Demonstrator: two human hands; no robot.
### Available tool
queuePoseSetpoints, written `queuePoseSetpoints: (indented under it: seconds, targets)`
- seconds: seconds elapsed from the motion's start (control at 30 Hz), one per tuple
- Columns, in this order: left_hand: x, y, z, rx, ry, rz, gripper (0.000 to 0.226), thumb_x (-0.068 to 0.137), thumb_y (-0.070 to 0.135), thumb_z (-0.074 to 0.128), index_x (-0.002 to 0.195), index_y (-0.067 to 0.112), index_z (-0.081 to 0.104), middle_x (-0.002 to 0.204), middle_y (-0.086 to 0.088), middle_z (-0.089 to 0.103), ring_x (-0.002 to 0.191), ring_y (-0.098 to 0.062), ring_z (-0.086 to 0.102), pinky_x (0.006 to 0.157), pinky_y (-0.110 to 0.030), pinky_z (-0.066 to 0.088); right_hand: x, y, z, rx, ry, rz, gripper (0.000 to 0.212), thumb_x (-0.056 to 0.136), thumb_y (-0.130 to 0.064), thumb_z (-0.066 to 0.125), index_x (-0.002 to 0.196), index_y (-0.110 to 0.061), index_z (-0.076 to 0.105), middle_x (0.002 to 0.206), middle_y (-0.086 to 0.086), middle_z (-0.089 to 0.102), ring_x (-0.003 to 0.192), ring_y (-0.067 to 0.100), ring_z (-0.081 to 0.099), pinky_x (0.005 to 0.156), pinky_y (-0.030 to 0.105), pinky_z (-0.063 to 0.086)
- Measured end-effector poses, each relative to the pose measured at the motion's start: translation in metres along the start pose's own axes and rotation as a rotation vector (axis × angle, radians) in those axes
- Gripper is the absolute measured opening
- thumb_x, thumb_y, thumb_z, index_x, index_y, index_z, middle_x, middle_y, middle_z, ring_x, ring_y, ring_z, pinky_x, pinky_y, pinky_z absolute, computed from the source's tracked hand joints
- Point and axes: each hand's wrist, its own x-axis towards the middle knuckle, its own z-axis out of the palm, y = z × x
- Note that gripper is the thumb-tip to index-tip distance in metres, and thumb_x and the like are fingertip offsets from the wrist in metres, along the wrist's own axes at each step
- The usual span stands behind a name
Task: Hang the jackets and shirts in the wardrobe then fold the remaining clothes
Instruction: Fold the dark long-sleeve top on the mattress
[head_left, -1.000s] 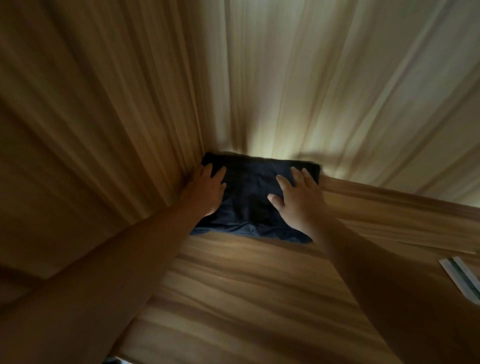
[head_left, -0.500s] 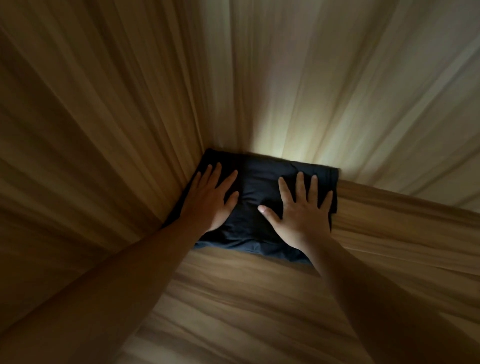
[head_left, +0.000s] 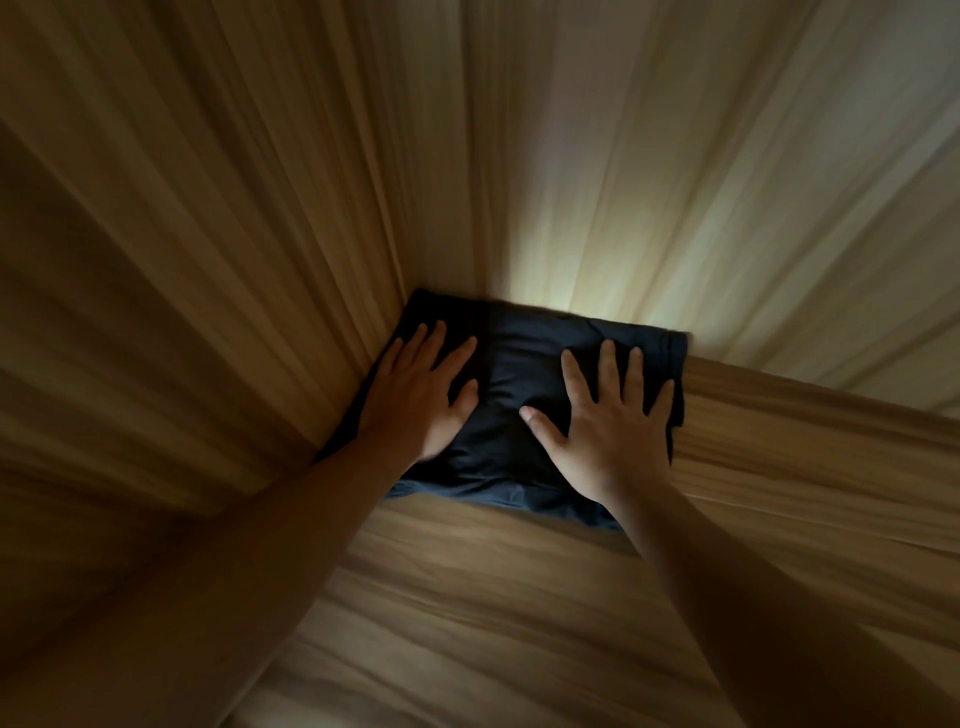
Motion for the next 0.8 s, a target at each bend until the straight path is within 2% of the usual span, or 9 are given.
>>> queuePoseSetpoints:
  seconds: [0.2,0.3,0.37,0.43,0.5,0.53,0.63,0.7,0.8]
  targets:
    - [-0.002,0.001,-0.001,0.023,0.007,0.009,0.064,0.099,0.058,0.021,0.159,0.038,0.015,0.169,-0.003,0.008,0.156,-0.022,0.002,0.126,-0.042,0.004,-0.001,-0.001,0.0,0.007,0.01,0.0,0.093,0.082,-0.09,0.0,0.159,-0.039,0.001,0.169,0.009,-0.007,0.154,0.035,-0.013,0.119,0.067,0.001]
    - [-0.006,0.003,-0.005,-0.03,0.047,-0.015,0.066,0.098,0.06,0.02,0.158,0.033,0.026,0.167,-0.004,0.02,0.154,-0.023,0.012,0.125,-0.042,0.012,-0.002,0.0,-0.004,0.013,0.014,-0.006,0.092,0.084,-0.09,0.003,0.159,-0.038,0.004,0.169,0.01,-0.008,0.154,0.036,-0.014,0.118,0.068,-0.001]
    - [-0.014,0.005,-0.009,-0.032,0.136,-0.028,0.068,0.097,0.061,0.017,0.156,0.029,0.032,0.163,-0.007,0.031,0.151,-0.028,0.025,0.119,-0.047,0.025,-0.006,-0.001,-0.006,0.018,0.066,-0.038,0.089,0.088,-0.086,0.011,0.16,-0.034,0.013,0.169,0.011,-0.004,0.154,0.036,-0.013,0.118,0.069,-0.002]
    - [-0.024,0.008,-0.014,0.046,0.18,-0.005,0.067,0.099,0.062,0.016,0.158,0.032,0.026,0.162,-0.008,0.032,0.148,-0.032,0.029,0.113,-0.05,0.032,-0.015,-0.002,-0.009,0.011,0.164,-0.137,0.086,0.092,-0.081,0.019,0.157,-0.027,0.029,0.168,0.011,0.011,0.156,0.035,0.0,0.118,0.07,0.002]
    - [-0.037,0.011,-0.019,0.075,0.107,-0.013,0.07,0.096,0.069,0.008,0.159,0.039,0.012,0.166,-0.007,0.021,0.151,-0.032,0.021,0.117,-0.052,0.027,-0.024,-0.003,-0.009,-0.001,0.226,-0.251,0.083,0.094,-0.078,0.021,0.154,-0.023,0.039,0.166,0.009,0.022,0.155,0.032,0.011,0.117,0.07,0.008]
    - [-0.044,0.012,-0.02,0.063,0.037,-0.035,0.073,0.093,0.073,0.004,0.159,0.041,0.004,0.168,-0.006,0.012,0.154,-0.031,0.012,0.12,-0.053,0.019,-0.029,-0.005,-0.011,0.005,0.203,-0.266,0.084,0.094,-0.079,0.019,0.155,-0.025,0.037,0.167,0.007,0.021,0.156,0.031,0.01,0.117,0.07,0.008]
    - [-0.065,0.015,-0.016,0.062,-0.099,-0.065,0.082,0.084,0.081,0.001,0.156,0.045,-0.01,0.169,-0.005,-0.007,0.155,-0.029,-0.009,0.123,-0.055,-0.001,-0.043,-0.008,-0.009,0.037,0.036,-0.179,0.091,0.085,-0.09,0.008,0.16,-0.039,0.011,0.17,0.003,0.0,0.155,0.032,-0.011,0.117,0.07,-0.003]
    - [-0.074,0.014,-0.011,0.092,-0.089,-0.069,0.085,0.08,0.085,-0.004,0.156,0.046,-0.011,0.169,-0.006,-0.008,0.154,-0.032,-0.01,0.123,-0.056,-0.003,-0.051,-0.008,-0.003,0.004,-0.017,-0.153,0.093,0.081,-0.093,0.004,0.159,-0.041,0.003,0.169,0.003,-0.011,0.154,0.034,-0.016,0.116,0.071,-0.006]
    - [-0.076,0.012,-0.006,0.121,-0.052,-0.073,0.086,0.08,0.085,-0.002,0.156,0.046,-0.006,0.169,-0.006,-0.003,0.155,-0.034,-0.006,0.123,-0.056,0.0,-0.057,-0.007,0.004,-0.039,0.008,-0.16,0.094,0.081,-0.092,0.002,0.16,-0.04,0.006,0.17,0.005,-0.009,0.154,0.037,-0.012,0.115,0.072,-0.003]
